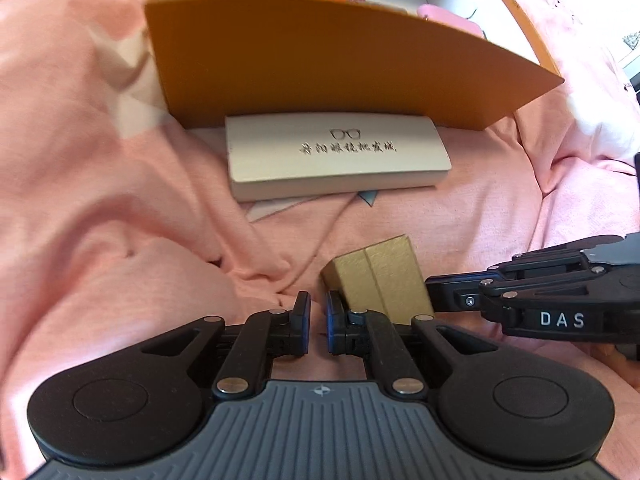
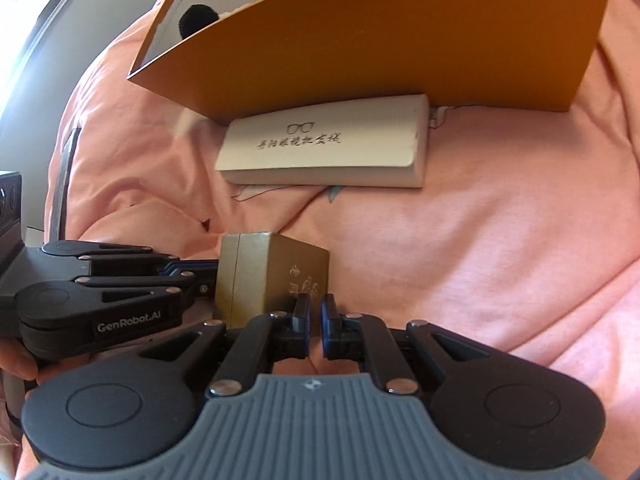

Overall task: Organize objects
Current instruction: 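Move the right tool to the gold square box and grasp it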

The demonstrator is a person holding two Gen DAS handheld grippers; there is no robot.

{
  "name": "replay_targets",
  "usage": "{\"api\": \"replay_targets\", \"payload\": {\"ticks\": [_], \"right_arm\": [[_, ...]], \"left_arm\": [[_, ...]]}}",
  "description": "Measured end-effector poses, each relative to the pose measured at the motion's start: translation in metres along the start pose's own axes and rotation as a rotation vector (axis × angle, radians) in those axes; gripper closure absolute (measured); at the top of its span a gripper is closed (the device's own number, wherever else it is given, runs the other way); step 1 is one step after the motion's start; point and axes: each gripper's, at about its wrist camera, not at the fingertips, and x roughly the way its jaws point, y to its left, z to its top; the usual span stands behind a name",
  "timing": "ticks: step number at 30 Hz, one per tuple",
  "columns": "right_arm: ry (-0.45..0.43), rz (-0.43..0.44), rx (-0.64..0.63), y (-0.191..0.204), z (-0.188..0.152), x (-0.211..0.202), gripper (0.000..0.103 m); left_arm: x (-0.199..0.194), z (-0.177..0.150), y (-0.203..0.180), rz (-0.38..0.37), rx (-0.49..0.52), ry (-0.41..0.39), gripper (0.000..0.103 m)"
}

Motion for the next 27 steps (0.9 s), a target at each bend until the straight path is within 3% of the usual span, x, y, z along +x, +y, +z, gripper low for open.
{"api": "replay_targets", "payload": {"ticks": [4,9,12,14,16,20,27], "right_arm": [[0.003,0.037,0.031,0.001,0.003,0.002,0.095],[0.006,0.124,0.082,-0.001,0.007,0.003,0.094],[-0.005,0.116,0.095,0.001,0.01,0.004,0.079],[-0.016,0.15,0.122,-0.001,0.011,0.002,0.055],[-0.01,0.179,0.139,-0.002,0.012,0.002,0.053],[0.021,0.156,0.115,0.005,0.015,0.01,0.04],[0.085,0.149,0.176,-0.01,0.017,0.037,0.034]], "left_arm": [[-0.017,0.005,0.007,0.012,-0.017,-0.033,0.095],[-0.026,0.009,0.007,-0.046,-0.011,-0.052,0.093],[-0.018,0.007,0.005,0.011,0.001,-0.03,0.092],[-0.016,0.006,0.007,0.014,0.003,-0.011,0.092],[-0.015,0.006,0.008,0.014,0.005,-0.003,0.092],[-0.014,0.005,0.008,0.013,0.011,0.001,0.092],[-0.011,0.005,0.007,0.024,0.022,0.006,0.092]]}}
